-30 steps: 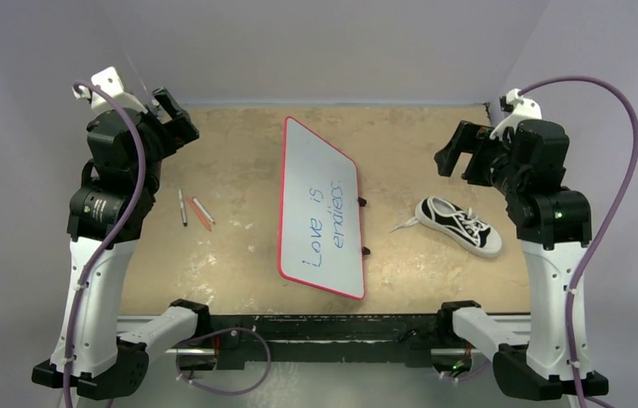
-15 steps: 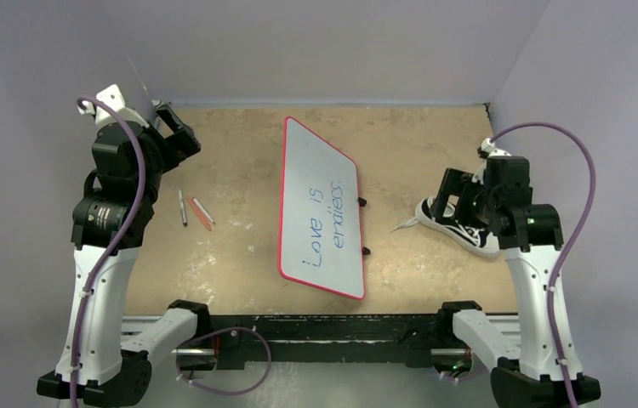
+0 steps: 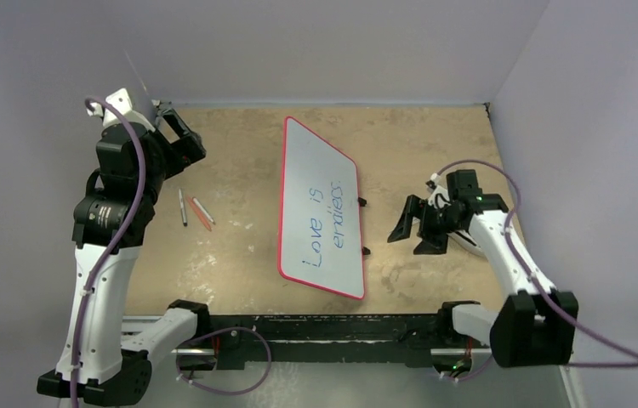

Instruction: Tie the shoes

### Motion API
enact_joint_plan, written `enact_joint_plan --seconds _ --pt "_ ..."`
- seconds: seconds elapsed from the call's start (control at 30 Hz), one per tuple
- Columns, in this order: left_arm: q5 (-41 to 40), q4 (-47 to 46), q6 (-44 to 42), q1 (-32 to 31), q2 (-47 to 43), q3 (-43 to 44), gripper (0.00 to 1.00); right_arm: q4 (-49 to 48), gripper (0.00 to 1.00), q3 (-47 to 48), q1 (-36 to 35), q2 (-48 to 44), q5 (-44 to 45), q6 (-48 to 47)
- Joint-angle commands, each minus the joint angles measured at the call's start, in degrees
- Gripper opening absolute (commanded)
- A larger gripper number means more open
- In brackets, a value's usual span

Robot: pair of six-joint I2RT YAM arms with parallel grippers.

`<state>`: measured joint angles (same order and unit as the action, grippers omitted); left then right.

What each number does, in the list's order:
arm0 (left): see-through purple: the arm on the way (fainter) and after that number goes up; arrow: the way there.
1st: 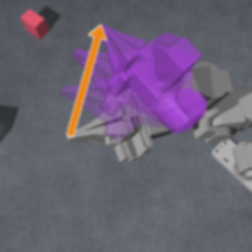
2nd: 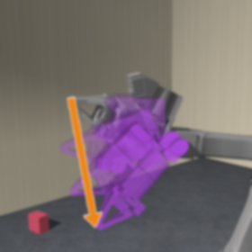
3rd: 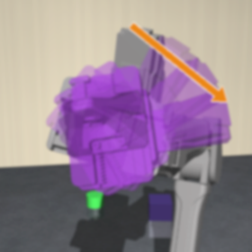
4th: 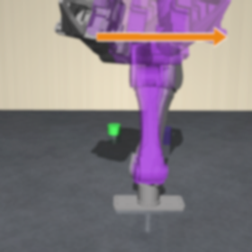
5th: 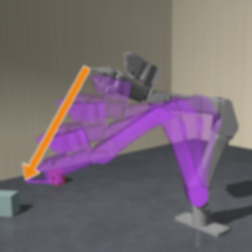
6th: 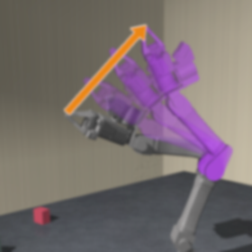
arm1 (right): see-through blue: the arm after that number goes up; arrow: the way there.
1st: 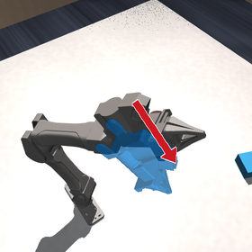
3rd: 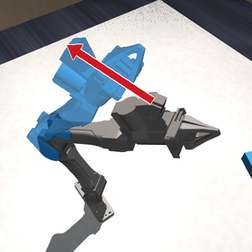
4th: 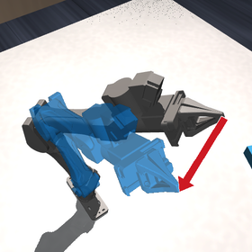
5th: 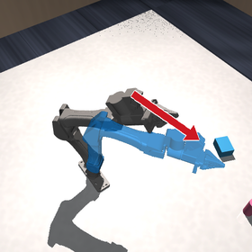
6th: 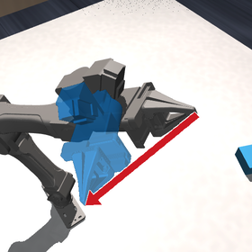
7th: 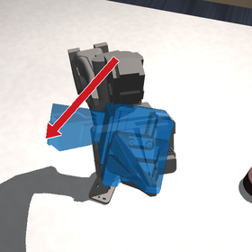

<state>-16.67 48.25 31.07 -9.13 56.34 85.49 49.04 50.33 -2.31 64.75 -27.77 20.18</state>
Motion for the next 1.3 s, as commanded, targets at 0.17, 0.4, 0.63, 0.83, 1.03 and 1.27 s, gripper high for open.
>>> enact_joint_plan --seconds 0.17,0.4,0.63,0.83,1.03,1.27 --pt "4.46 4.39 0.92 0.42 3.58 3.50 0.95 -18.52 0.86 -4.47 -2.07 19.05 -13.26 -0.63" --pt "5.02 6.26 1.00 0.42 4.95 5.09 0.95 -30.79 0.62 -9.36 -3.23 27.09 -21.27 3.64" --pt "5.73 6.37 2.68 0.42 6.56 6.85 0.95 -36.53 0.61 -10.62 -5.25 31.04 -23.10 4.43" --pt "6.85 5.65 4.12 0.40 7.25 6.16 0.95 -40.80 0.61 -12.34 -6.03 33.39 -24.84 6.28" --pt "7.86 4.84 5.90 0.42 6.38 5.11 0.95 -50.35 0.55 -14.43 -7.29 34.30 -26.27 13.82" --pt "8.01 6.00 5.62 0.42 5.80 5.63 0.95 -65.01 0.55 -16.50 -9.29 35.82 -25.01 26.26"
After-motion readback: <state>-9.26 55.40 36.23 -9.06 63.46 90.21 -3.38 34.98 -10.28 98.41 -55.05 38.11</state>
